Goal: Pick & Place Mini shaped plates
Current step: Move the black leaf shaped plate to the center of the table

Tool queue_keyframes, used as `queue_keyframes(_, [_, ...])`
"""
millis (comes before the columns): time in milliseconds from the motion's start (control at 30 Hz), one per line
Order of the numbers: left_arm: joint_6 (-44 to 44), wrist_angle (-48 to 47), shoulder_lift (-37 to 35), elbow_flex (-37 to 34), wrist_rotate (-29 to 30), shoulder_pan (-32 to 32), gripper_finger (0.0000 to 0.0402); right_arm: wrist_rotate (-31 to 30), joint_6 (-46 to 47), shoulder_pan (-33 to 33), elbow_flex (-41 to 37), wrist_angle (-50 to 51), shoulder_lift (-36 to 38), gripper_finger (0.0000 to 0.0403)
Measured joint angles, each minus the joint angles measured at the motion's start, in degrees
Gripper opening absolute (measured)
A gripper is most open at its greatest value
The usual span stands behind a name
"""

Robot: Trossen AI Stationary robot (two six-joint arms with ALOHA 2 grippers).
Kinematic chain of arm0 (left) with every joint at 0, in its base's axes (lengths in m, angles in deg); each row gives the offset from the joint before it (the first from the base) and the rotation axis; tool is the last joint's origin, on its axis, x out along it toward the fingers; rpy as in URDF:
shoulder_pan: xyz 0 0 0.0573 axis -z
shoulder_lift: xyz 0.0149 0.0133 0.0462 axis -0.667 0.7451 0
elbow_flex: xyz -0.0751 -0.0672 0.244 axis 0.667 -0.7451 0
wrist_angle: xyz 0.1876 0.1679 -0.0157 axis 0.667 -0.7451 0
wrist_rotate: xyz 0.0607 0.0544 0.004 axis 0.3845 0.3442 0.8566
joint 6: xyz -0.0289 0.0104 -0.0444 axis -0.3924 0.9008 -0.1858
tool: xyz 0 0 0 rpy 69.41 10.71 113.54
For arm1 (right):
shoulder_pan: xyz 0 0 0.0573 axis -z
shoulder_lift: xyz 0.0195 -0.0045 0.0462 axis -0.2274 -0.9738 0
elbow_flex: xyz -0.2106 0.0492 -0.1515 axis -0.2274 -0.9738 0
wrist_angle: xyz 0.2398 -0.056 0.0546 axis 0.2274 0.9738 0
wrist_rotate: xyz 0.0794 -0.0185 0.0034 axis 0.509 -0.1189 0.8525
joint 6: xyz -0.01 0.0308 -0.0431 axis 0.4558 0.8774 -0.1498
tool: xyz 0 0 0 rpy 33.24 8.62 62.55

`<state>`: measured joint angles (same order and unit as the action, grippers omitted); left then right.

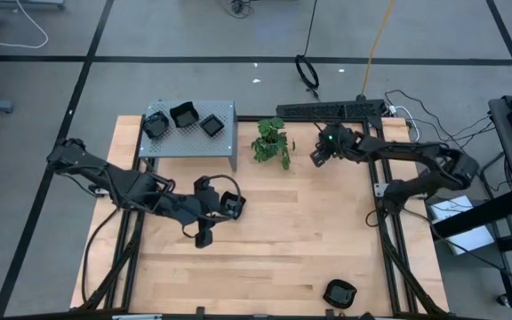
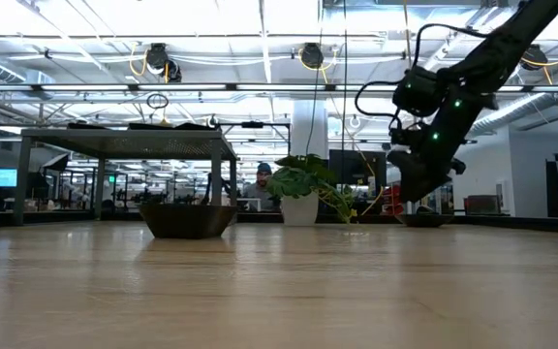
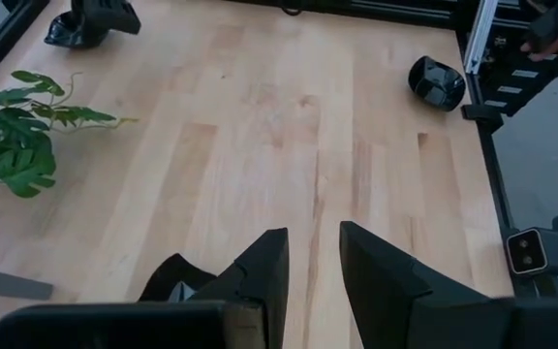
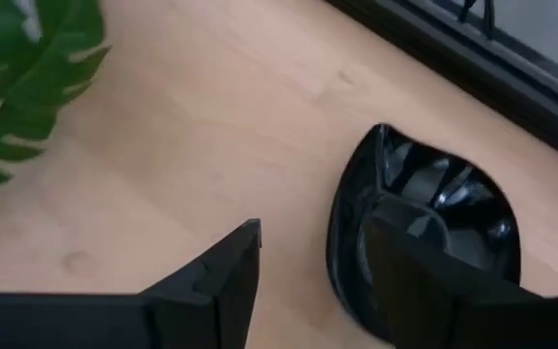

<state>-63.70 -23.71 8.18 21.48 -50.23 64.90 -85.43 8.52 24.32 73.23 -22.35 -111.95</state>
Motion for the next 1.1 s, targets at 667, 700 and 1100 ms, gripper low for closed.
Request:
queue_keyframes(667, [-0.12, -0.02, 0.0, 0.0, -0.02, -1.31, 0.0097, -10.66, -7.97, 0.51, 0.02, -10.87, -11.17, 0.0171])
queue_keyframes(700, [-0.12, -0.02, 0.0, 0.0, -0.05, -1.31, 0.0097, -10.68, -7.95, 0.51, 0.02, -10.74, -11.17, 0.0165])
queue_keyframes(1100, [-0.08, -0.02, 0.0, 0.0, -0.07, -1.31, 0.0097, -10.34, -7.77, 0.82, 0.02, -8.95, -11.17, 0.0011])
